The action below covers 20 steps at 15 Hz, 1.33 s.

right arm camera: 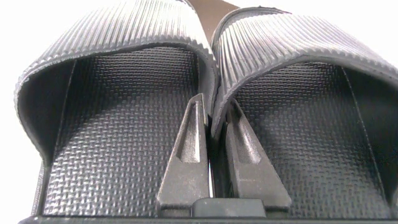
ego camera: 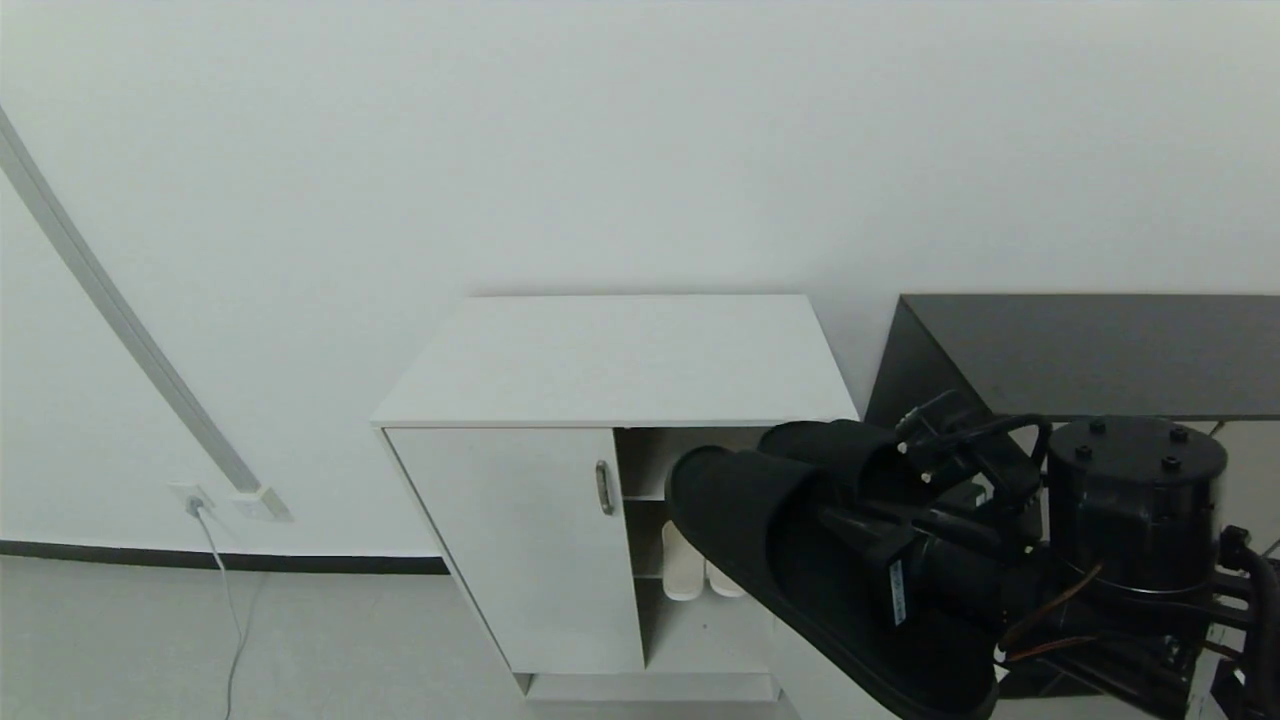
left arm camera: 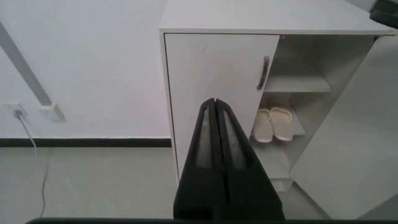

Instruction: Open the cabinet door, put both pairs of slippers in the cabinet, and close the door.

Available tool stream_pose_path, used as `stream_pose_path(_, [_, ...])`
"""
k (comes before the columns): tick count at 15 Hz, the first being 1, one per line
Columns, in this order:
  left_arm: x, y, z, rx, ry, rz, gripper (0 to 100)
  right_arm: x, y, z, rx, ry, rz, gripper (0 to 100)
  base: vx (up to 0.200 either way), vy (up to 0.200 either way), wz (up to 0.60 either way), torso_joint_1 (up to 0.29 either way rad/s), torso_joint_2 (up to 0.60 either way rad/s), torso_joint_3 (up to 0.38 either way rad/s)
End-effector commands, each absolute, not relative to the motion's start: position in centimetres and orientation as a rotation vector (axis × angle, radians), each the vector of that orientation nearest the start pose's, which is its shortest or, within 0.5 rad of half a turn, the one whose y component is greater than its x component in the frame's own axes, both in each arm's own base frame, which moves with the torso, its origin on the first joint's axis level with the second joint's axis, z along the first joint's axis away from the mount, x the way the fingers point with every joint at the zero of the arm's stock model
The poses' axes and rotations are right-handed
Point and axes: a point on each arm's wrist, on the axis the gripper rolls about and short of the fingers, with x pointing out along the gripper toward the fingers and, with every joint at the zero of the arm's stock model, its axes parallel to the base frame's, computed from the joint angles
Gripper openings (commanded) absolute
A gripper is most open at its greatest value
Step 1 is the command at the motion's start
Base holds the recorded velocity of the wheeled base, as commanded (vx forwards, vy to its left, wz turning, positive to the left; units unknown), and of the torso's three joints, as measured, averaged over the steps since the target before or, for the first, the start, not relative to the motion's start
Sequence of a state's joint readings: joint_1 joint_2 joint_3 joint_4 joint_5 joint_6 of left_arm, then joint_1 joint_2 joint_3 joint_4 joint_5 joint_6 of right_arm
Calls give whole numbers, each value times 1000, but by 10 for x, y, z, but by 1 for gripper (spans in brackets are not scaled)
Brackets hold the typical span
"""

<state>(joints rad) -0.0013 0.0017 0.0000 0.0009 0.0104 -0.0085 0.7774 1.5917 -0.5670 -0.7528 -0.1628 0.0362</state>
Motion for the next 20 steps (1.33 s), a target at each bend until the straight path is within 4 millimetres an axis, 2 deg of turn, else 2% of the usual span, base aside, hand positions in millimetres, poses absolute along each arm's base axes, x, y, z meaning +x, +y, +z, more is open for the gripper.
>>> stream_pose_path(1, [-23,0,75,-9,3,9,0,188,180,162,-92,261,606,0,0,0,0,-134,295,159])
stream_pose_path(9, [-23,0,75,-9,3,9,0,188,180,160,-95,265,608,0,0,0,0,-5,21,9])
stream_pose_path(14, [-23,0,75,-11,3,12,0,188,180,160,-93,266,609,0,0,200,0,1,1,5])
stream_pose_path(20, [-23,0,75,-12,3,15,0,188,181,159,-98,271,612,0,0,0,0,0,0,0])
